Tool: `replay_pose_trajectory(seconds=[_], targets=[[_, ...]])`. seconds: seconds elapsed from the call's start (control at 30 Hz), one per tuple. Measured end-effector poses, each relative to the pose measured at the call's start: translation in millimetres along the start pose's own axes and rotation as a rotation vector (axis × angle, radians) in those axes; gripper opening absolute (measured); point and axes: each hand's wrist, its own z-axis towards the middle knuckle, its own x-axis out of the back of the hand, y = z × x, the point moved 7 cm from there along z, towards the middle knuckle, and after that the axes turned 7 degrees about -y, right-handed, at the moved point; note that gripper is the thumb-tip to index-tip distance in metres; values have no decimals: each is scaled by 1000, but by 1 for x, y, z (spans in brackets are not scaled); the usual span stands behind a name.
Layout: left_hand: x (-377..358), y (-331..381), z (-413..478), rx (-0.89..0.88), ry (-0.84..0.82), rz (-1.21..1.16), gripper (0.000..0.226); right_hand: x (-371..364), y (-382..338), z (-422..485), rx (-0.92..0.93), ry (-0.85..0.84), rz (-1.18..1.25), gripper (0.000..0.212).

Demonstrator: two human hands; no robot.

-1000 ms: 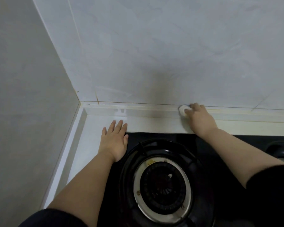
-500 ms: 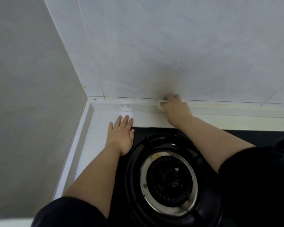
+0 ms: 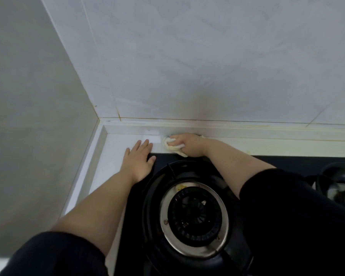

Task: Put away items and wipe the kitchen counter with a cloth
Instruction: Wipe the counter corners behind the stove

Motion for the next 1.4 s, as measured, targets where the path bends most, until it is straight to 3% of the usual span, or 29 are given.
replay_pose_trajectory(seconds=[0.2,0.3,0.4,0.53,0.7,0.87,1.0,1.2,1.3,1.4], targets=[[36,37,7,121,-17,-266,40,-2,61,-53,-70,17,55,50],[41,76,11,139,-2,-249,40,-4,103,-87,-171,-3,64,44],[37,112,15,153,-13,-238,39,0,150,-133,-237,22,132,51],[31,156,12,172,-3,-186,40,5,219,-197,-320,-55,55,32],[19,185,3,227,40,-87,38,11,170,-183,-228,-100,-236,35],[18,186,-12,339,148,-13,39,8,103,-136,-25,-35,-131,53],[14,215,-1,380,135,-8,48,6,148,-151,56,-77,-78,65],[-43,295,38,352,-37,78,52,9,273,-227,-69,-81,-65,61],[-67,299,38,468,-17,137,69,12,288,-253,-81,-32,-121,51],[-81,295,34,492,58,55,69,21,276,-250,-177,47,-187,45]])
